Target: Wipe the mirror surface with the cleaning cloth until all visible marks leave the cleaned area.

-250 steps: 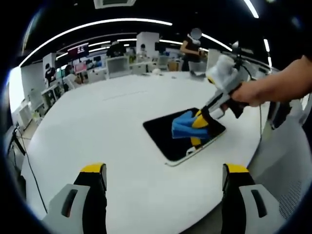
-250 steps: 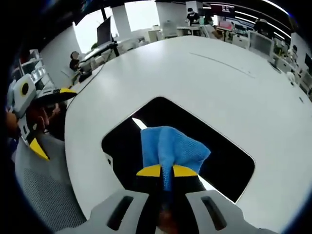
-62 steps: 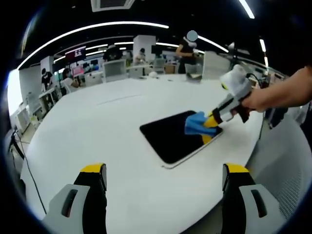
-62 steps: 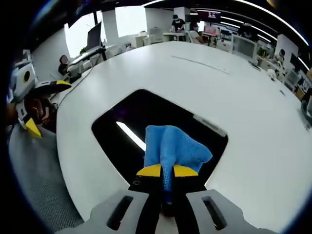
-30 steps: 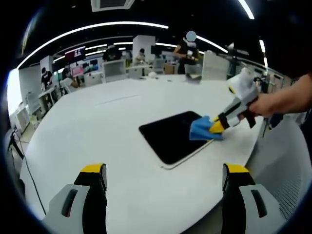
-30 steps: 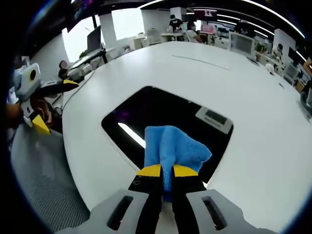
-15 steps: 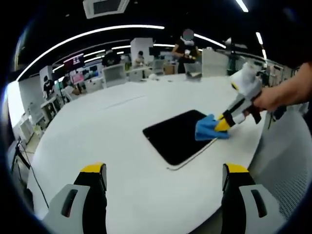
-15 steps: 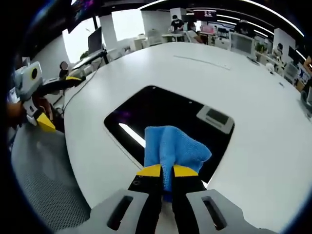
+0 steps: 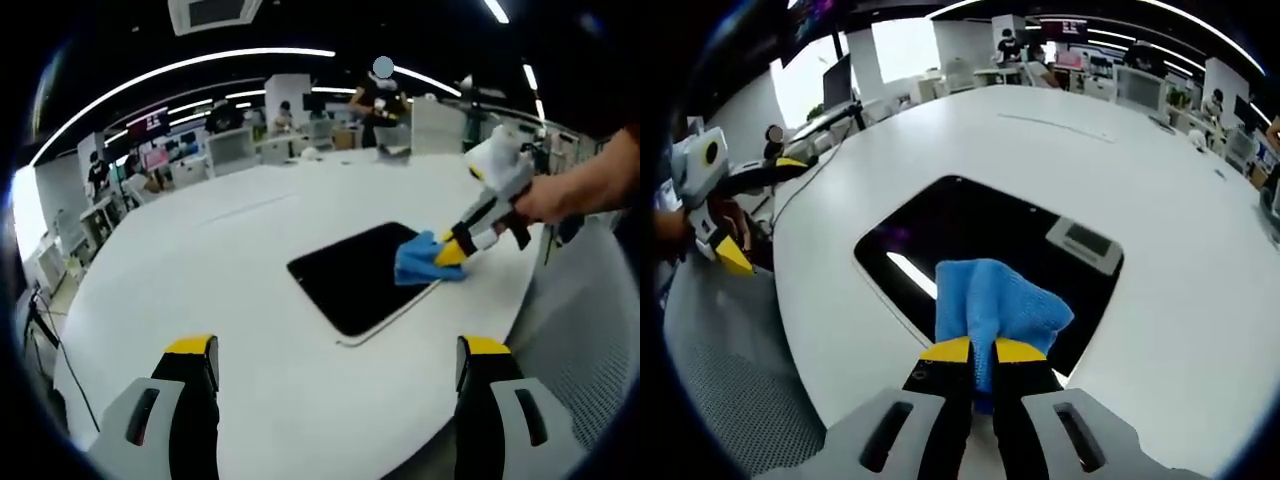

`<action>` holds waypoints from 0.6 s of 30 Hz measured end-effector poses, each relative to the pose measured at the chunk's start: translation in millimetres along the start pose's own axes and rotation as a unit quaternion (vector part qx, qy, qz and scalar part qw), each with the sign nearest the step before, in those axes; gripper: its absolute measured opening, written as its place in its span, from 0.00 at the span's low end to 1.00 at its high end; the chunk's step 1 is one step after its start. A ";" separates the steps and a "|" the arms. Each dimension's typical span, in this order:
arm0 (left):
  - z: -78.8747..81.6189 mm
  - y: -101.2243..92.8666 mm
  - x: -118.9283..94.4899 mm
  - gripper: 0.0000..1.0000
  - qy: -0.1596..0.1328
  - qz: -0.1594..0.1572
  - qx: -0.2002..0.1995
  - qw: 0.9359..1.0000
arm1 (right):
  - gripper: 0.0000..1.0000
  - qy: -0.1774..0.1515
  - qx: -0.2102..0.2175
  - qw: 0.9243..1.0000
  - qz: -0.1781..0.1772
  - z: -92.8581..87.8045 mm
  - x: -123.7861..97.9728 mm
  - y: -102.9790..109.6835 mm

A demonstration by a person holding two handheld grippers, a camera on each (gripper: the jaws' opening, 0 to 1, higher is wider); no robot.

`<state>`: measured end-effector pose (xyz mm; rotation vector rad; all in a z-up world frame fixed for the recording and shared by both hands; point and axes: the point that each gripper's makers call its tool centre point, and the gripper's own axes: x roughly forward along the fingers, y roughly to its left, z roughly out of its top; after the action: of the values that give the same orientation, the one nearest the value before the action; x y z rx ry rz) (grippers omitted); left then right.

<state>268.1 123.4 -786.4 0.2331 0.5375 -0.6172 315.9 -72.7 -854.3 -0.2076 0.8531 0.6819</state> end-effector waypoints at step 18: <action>-1.6 -6.0 1.5 0.99 0.002 -0.015 -0.014 1.000 | 0.02 -0.009 0.009 1.000 -0.014 0.0 -1.5 1.0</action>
<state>264.8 118.5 -788.8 0.2011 0.5545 -0.6385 314.6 -72.7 -853.1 -0.1963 0.8380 0.6478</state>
